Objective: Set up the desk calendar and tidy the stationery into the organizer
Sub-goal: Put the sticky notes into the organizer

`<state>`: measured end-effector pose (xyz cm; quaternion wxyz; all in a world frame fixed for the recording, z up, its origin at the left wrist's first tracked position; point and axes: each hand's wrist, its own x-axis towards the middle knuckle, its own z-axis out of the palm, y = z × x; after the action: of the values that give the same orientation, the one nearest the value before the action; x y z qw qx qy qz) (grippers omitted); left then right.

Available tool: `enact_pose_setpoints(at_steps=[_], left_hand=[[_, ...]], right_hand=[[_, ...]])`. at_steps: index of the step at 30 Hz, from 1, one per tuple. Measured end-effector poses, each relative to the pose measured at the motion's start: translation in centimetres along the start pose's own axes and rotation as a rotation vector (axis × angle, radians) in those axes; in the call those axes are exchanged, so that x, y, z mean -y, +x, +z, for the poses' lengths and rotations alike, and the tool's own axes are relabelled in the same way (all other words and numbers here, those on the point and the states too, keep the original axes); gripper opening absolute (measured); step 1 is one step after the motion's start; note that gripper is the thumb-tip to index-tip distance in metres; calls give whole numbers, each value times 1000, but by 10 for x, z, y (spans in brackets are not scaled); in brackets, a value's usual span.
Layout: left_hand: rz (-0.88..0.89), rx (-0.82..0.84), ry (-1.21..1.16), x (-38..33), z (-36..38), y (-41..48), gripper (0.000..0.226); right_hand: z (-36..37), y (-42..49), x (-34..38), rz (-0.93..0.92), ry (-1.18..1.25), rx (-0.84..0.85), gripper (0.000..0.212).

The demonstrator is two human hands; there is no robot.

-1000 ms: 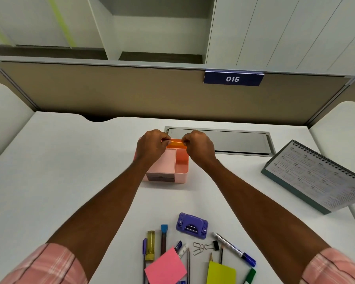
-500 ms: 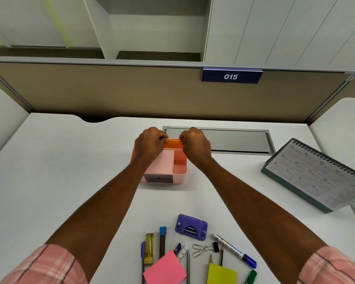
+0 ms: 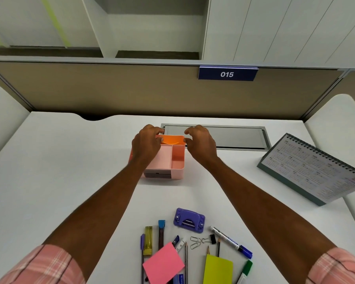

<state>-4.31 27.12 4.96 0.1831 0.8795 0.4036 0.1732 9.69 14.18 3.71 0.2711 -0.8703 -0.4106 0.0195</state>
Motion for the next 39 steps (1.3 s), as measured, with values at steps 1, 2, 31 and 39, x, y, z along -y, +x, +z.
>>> enact_pose_setpoints(at_steps=[1,2,31,39], left_hand=[[7,-2,-7,0,-1,-2,33],[14,-4,-15,0,-2,-6,34],[65,601,-226,-52,50,-263,32],[26,668,-92,-55,59,-303,42]], right_hand=[[-2,-2,-2,2,6,-5,30],[-4,-6,-3,3,12,-7,29],[-41,-269,-65,248,293,319,24],[-48,-341,-78,264,49,472,48]])
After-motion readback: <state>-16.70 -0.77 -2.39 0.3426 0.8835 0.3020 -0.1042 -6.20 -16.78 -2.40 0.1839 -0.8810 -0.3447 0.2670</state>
